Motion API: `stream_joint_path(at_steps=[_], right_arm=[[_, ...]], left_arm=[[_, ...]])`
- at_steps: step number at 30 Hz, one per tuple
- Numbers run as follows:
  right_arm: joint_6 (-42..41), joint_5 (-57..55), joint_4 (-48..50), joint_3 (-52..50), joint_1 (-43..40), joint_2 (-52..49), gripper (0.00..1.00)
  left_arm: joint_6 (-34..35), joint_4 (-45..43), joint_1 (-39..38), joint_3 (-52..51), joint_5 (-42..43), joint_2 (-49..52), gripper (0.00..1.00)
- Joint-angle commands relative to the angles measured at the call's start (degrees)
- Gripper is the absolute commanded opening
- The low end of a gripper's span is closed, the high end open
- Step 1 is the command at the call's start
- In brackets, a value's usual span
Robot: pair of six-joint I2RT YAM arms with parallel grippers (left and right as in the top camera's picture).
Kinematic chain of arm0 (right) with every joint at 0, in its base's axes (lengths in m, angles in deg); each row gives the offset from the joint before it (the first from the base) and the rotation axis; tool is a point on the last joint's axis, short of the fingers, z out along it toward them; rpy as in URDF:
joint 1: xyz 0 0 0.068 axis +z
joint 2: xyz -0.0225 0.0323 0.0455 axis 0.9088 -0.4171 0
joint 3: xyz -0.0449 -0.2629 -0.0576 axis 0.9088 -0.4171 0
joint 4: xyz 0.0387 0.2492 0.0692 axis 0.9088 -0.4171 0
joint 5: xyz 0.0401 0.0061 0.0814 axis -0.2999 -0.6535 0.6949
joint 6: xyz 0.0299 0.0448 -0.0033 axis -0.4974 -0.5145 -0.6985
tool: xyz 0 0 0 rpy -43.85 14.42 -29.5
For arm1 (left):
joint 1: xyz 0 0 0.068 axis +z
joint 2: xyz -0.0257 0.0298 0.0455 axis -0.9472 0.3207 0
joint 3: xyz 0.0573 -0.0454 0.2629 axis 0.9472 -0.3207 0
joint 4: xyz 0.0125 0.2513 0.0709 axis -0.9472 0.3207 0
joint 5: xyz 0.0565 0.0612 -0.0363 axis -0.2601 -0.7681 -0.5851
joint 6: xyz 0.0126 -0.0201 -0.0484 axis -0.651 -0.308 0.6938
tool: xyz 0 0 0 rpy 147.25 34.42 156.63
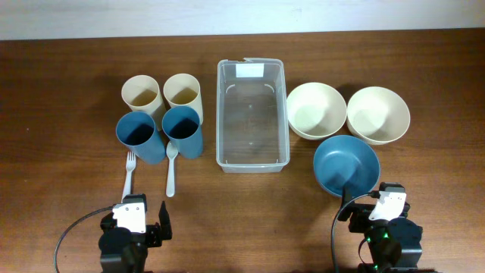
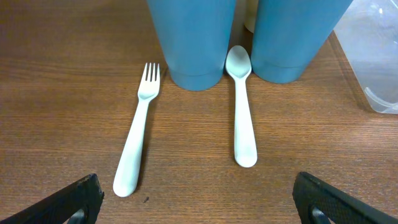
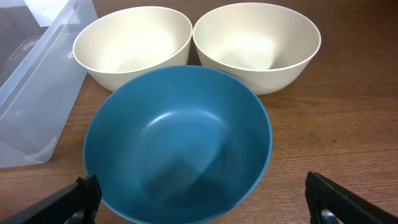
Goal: Pack container
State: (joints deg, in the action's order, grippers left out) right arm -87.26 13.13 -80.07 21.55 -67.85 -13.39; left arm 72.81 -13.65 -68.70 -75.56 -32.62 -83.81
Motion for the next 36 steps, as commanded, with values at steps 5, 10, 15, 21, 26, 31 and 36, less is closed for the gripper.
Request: stream_joint_path(at_steps=[5,10,15,21,26,31,36], right_arm=[[0.4,0.1,0.0,-0.2,-0.2,0.6,0.99],[0.4,0.1,0.0,-0.2,-0.2,0.6,0.99],[0.4,-0.1,0.0,-0.2,-0.2,0.6,0.99],[-3.0,7.7,1.3,-0.2,-0.2,0.6,0.99],[-13.4,27.5,7.9,-0.2,-0.2,0.6,0.99],[-13.9,28.0,11.6,5.0,-0.2,-1.6,0.99],[-10.8,20.0,8.5,19.8,-0.2,-12.0,0.99]], left_arm=[[-1.1,0.0,-0.2,-0.6,0.8,-0.5,1.0],[-1.1,0.0,-0.2,-0.6,0.8,-0.5,1.0],[-1.1,0.0,-0.2,-0.6,0.8,-0.5,1.0],[-1.1,0.0,-0.2,-0.6,0.8,-0.5,0.99],[-1.1,0.0,-0.2,-0.6,0.8,-0.5,1.0],[-1.1,0.0,-0.2,-0.6,0.8,-0.5,1.0],[-1.1,0.0,-0.2,-0.6,0.8,-0.5,0.99]])
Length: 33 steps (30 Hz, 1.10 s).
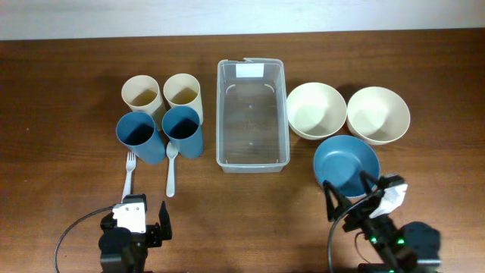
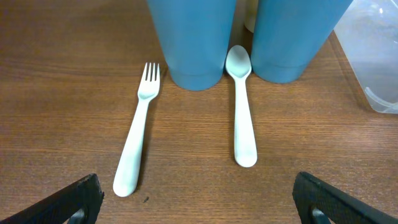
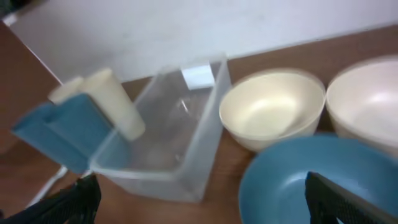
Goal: Pack container
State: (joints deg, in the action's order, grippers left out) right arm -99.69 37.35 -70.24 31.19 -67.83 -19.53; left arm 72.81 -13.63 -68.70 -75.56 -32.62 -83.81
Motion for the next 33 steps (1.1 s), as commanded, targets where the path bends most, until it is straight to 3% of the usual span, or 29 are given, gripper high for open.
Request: stream_joint_path(at_steps=[1,7,14,23,33], right_arm=[[3.0,-7.4,-4.2,14.6,-0.2,-9.4,0.99],[8.1,-25.9,-25.4,40.7,-0.2,-36.8,0.99],[10.0,-23.0,-37.3,53.6,-0.3,-61.0,0.99],[9.8,-20.6,-39.0,54.4,-5.6,-81.7,0.99],[8.3,-16.9,-36.9,50.4,-13.0,-89.8,1.0]], left_arm=[[-1.1,0.0,-0.2,-0.6,0.8,-0.5,1.0],[-1.1,0.0,-0.2,-0.6,0.8,-0.5,1.0],[-1.1,0.0,-0.2,-0.6,0.8,-0.5,1.0],[-1.1,0.0,-0.2,-0.6,0.8,-0.5,1.0],[-1.1,0.0,-0.2,-0.6,0.8,-0.5,1.0]])
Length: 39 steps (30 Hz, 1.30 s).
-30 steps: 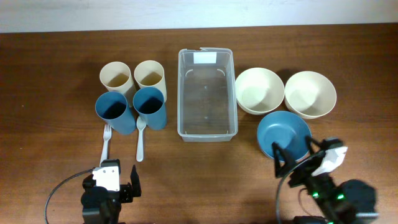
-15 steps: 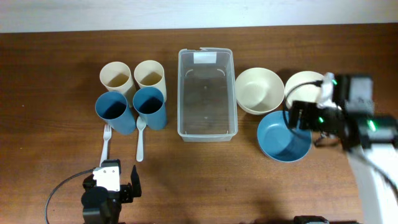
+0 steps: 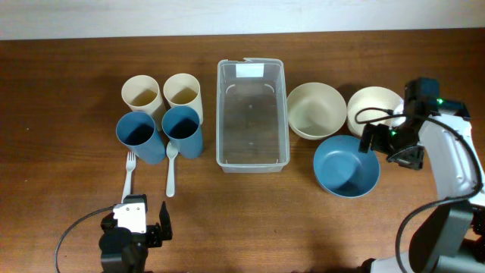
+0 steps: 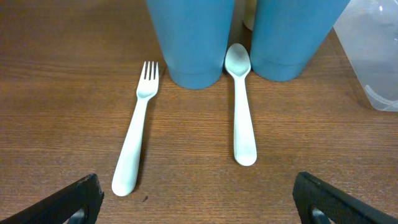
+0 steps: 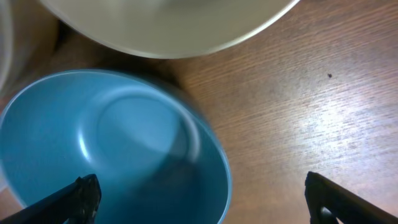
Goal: Pack container
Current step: 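Move the right gripper to the blue bowl rim and grasp it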
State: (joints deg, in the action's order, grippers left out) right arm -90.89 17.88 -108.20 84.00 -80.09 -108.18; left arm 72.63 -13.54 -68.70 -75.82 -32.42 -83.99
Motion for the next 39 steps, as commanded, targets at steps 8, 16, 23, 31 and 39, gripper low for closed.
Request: stream_joint_path(at_steps=[8,16,23,31,39], right_arm=[[-1.6,6.2,15.6,-17.3,-0.3,-1.2,0.89],[-2.1,6.2,22.9,-23.8,-0.3,-1.2,0.79],[-2.1,6.2,22.8,-23.7,-0.3,-1.2,0.49],[-3.8,5.7,20.9,-23.7,-0.3,0.8,0.04],[-3.8,5.7,14.3,-23.7,-0.3,8.7,0.04]], left_arm=[[-0.9,-0.1,-0.2,-0.3,0.6,-0.4,1.0],[-0.9,-0.1,-0.2,-0.3,0.6,-0.4,1.0],[-0.9,-0.1,-0.2,-0.3,0.6,-0.4,0.99],[-0.9,-0.1,-0.2,-0.3,0.6,-0.4,1.0],[-0.9,0.0,-0.2,-0.3,0.6,-0.4,1.0]])
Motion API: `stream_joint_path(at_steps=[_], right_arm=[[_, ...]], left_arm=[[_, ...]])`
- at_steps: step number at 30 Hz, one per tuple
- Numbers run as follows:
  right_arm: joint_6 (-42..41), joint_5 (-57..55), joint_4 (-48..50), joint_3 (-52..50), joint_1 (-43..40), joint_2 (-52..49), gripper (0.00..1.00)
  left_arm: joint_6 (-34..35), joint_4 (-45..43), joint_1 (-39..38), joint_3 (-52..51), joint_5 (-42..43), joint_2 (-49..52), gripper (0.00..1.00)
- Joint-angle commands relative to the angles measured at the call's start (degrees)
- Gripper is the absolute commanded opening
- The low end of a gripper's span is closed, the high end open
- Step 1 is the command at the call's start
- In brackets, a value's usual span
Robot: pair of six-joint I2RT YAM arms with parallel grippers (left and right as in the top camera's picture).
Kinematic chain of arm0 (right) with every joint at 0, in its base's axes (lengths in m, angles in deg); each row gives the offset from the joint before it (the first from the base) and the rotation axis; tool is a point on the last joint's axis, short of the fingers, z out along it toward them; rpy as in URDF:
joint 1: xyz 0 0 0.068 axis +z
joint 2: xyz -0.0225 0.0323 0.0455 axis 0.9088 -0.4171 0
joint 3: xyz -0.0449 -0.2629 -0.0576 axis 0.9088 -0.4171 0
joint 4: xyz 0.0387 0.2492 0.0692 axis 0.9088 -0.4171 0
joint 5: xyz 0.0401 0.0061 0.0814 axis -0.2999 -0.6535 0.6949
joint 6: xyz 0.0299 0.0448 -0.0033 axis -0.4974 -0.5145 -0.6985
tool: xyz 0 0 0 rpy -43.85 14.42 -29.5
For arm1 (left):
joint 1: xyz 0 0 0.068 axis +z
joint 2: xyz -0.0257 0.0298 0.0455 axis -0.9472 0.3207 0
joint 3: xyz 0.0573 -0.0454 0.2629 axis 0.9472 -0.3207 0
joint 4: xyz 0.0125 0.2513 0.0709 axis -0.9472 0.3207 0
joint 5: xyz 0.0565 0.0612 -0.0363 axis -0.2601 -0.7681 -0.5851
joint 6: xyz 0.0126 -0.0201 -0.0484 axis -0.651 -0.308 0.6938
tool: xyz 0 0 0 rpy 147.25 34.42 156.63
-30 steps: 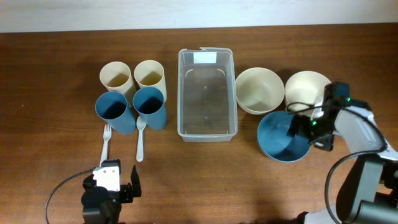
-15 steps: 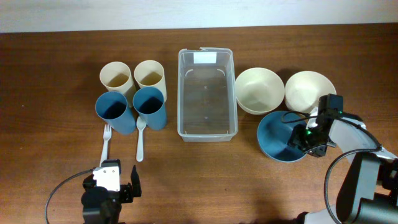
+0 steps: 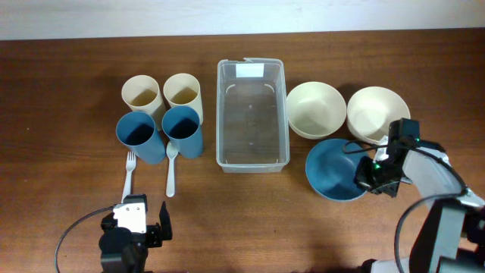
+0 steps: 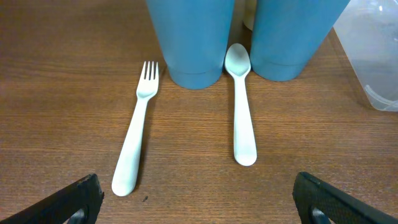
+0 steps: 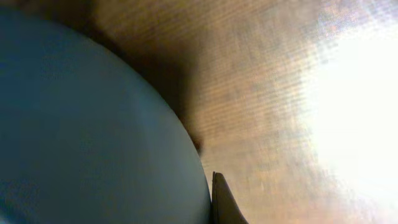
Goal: Pack container
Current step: 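Move the right gripper to the blue bowl rim and grasp it, then lift the blue bowl with the right gripper and lower it into the container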
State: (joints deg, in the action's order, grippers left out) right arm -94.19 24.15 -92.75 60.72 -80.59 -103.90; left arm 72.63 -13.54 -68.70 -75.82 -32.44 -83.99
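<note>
The clear plastic container (image 3: 251, 114) stands empty at the table's middle. A blue bowl (image 3: 331, 171) sits to its right, and my right gripper (image 3: 371, 177) is at the bowl's right rim, shut on it. The right wrist view shows the blue bowl's wall (image 5: 87, 124) filling the left, with one dark finger (image 5: 219, 200) pressed against it; the other finger is hidden. Two cream bowls (image 3: 316, 110) (image 3: 377, 114) stand behind. My left gripper (image 4: 199, 208) is open and low in front of a pale fork (image 4: 134, 148) and spoon (image 4: 242, 112).
Two cream cups (image 3: 141, 94) (image 3: 182, 92) and two blue cups (image 3: 139, 136) (image 3: 183, 130) stand left of the container, with the fork and spoon just in front of them. The blue cups (image 4: 189, 37) rise close ahead of the left gripper.
My right gripper was open above the blue bowl's right side; now it is lower and shut on the bowl's right rim. The bowl sits slightly further left. The left arm has not moved.
Both grippers first rested open at the table's front edge. The right gripper then was raised facing the bowls, then out over the right side above the blue bowl. Now it grips that bowl's rim. The left gripper stayed still throughout.
</note>
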Motion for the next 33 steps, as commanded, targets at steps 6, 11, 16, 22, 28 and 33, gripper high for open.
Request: stream_joint_path(at_steps=[6,11,16,22,28,33], right_arm=[[-2.7,-0.5,-7.6,-0.1,0.2,17.6,0.04],[-4.8,5.5,-11.0,3.8,0.3,26.7,0.04],[-4.8,6.3,-15.8,14.1,5.8,29.4,0.04],[-6.3,5.5,-16.0,29.7,19.1,22.3,0.04],[-6.5,5.6,-16.0,43.6,27.9,4.5,0.04],[-7.8,11.1,-14.4,53.6,30.7,-13.1,0.04]], left_arm=[[-0.9,-0.1,-0.2,-0.3,0.6,-0.4,1.0],[-0.9,-0.1,-0.2,-0.3,0.6,-0.4,0.99],[-0.9,-0.1,-0.2,-0.3,0.6,-0.4,1.0],[-0.9,-0.1,-0.2,-0.3,0.6,-0.4,0.99],[-0.9,-0.1,-0.2,-0.3,0.6,-0.4,0.99],[-0.9,-0.1,-0.2,-0.3,0.6,-0.4,1.0]])
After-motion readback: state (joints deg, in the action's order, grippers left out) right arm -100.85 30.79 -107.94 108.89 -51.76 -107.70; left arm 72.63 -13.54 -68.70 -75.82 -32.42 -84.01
